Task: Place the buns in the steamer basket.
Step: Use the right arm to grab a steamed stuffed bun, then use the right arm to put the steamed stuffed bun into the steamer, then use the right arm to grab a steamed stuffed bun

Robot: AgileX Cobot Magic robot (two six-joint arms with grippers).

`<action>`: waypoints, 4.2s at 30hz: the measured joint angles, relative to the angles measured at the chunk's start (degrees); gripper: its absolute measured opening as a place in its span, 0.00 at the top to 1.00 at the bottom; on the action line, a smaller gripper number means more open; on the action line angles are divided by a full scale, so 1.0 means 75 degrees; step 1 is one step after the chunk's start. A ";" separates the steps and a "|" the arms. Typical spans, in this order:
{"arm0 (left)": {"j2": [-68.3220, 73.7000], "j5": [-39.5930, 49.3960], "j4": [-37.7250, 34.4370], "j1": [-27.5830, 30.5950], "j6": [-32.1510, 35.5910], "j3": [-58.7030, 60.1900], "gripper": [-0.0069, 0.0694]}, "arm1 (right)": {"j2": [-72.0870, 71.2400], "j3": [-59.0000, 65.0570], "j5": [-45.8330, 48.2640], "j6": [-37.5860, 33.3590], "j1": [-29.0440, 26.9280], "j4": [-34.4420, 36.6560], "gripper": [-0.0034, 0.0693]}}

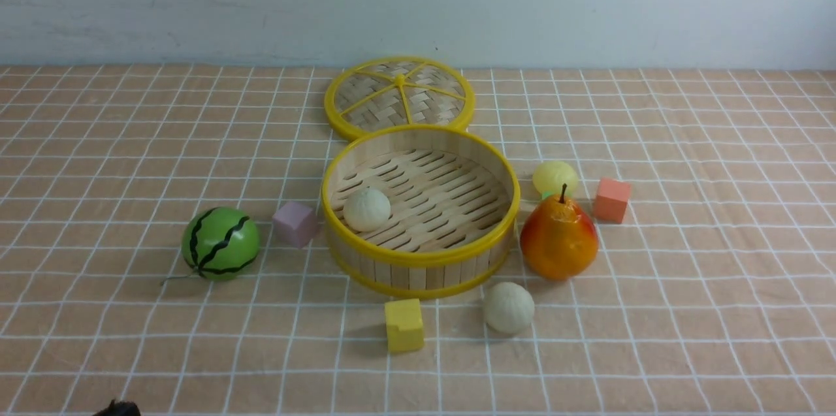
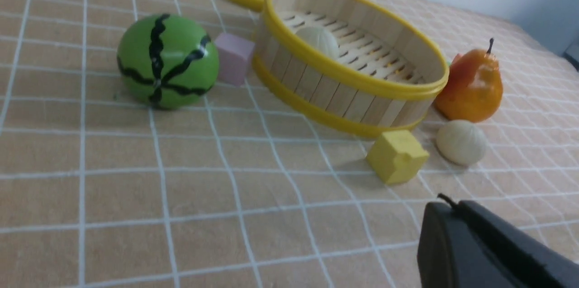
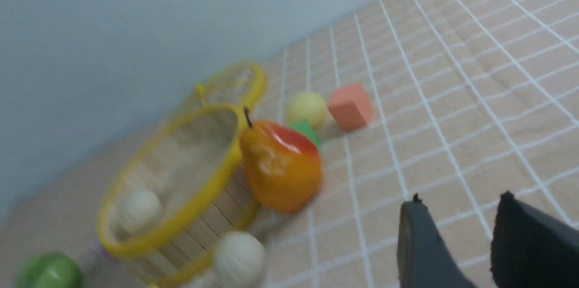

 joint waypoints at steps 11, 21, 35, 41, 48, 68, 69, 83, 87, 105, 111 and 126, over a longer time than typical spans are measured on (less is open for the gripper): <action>0.0000 0.0117 -0.0003 0.0000 0.0000 0.0152 0.93 | 0.3796 -0.3863 0.4771 -0.1824 0.0298 0.0479 0.97; 0.0000 0.0117 -0.0017 0.0000 0.0000 0.0152 0.93 | 0.9096 -0.7382 0.6460 -0.2841 0.0846 -0.0185 0.96; 0.0000 0.0126 -0.0023 0.0000 0.0000 0.0152 0.92 | 1.3991 -1.0765 0.5982 -0.0705 0.3803 -0.3033 0.84; 0.0000 0.0126 -0.0023 0.0000 0.0000 0.0152 0.91 | 1.4993 -1.1575 0.5716 -0.0516 0.3805 -0.3006 0.65; 0.0000 0.0126 -0.0023 0.0000 0.0000 0.0152 0.91 | 1.5130 -1.1655 0.5428 -0.0393 0.3805 -0.3006 0.53; 0.0000 0.0133 -0.0023 0.0000 0.0000 0.0152 0.91 | 1.5523 -1.1655 0.5778 -0.0334 0.3805 -0.3039 0.85; 0.0000 0.0133 -0.0023 0.0000 0.0000 0.0152 0.91 | 1.5477 -1.1655 0.5844 -0.0387 0.3805 -0.3030 0.91; 0.0000 0.0133 -0.0023 0.0000 0.0000 0.0152 0.90 | 1.4619 -1.2381 0.4465 -0.0917 0.3771 -0.2147 0.92; 0.0000 0.0133 -0.0023 0.0000 0.0000 0.0152 0.89 | 1.5404 -1.2381 0.3420 -0.0917 0.3744 -0.2147 0.84; 0.0000 0.0133 -0.0023 0.0000 0.0000 0.0152 0.87 | 1.4025 -1.2397 0.4311 -0.0424 0.2802 -0.3610 0.29; 0.0000 0.0133 -0.0023 0.0000 0.0000 0.0152 0.86 | 1.4706 -1.2438 0.5017 -0.0531 0.1819 -0.3302 0.57; 0.0000 0.0133 -0.0023 0.0000 0.0000 0.0152 0.86 | 1.6659 -1.4160 0.4432 -0.0770 0.1454 -0.2489 0.56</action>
